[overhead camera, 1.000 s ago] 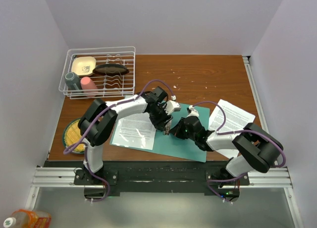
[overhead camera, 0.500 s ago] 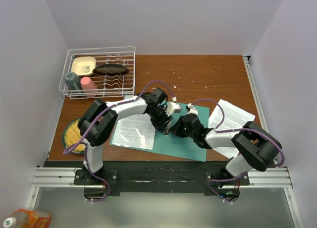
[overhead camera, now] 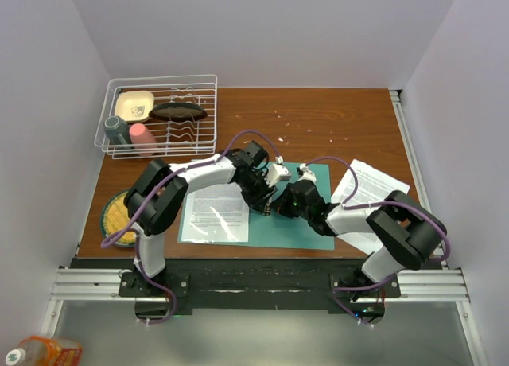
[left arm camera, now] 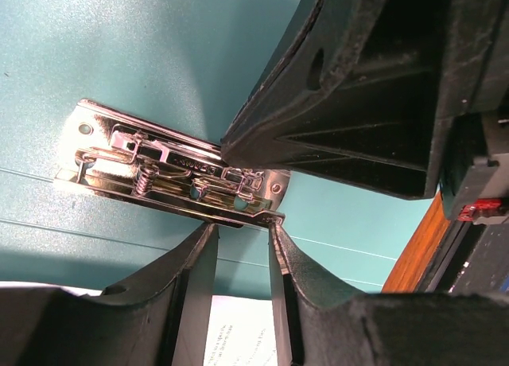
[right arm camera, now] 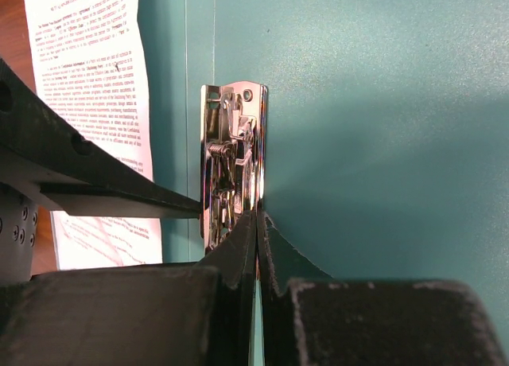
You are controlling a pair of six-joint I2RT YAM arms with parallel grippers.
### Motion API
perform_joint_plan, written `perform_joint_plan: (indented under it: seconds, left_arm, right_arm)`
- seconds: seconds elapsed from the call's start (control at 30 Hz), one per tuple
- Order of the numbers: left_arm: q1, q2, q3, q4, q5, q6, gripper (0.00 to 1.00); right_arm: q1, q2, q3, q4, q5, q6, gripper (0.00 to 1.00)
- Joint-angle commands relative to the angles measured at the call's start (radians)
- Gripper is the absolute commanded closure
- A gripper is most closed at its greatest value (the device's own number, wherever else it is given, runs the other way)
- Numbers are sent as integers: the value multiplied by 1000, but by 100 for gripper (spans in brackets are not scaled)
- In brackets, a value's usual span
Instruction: Put the files into the folder
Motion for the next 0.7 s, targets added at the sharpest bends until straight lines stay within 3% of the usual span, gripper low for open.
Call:
perform_joint_plan:
  seconds: [0.0, 0.27, 0.67]
  left_arm:
    - [-7, -64, -19, -5, 8, -20, 64]
    - [-7, -97, -18, -50, -34, -97, 61]
    - [-53, -29, -5, -25, -72, -213, 65]
  right_arm:
    - [-4, 18, -51, -196, 82, -20, 100]
    - [-2, -25, -102, -191, 93, 8, 100]
    - [20, -39, -143, -157, 119, 52, 100]
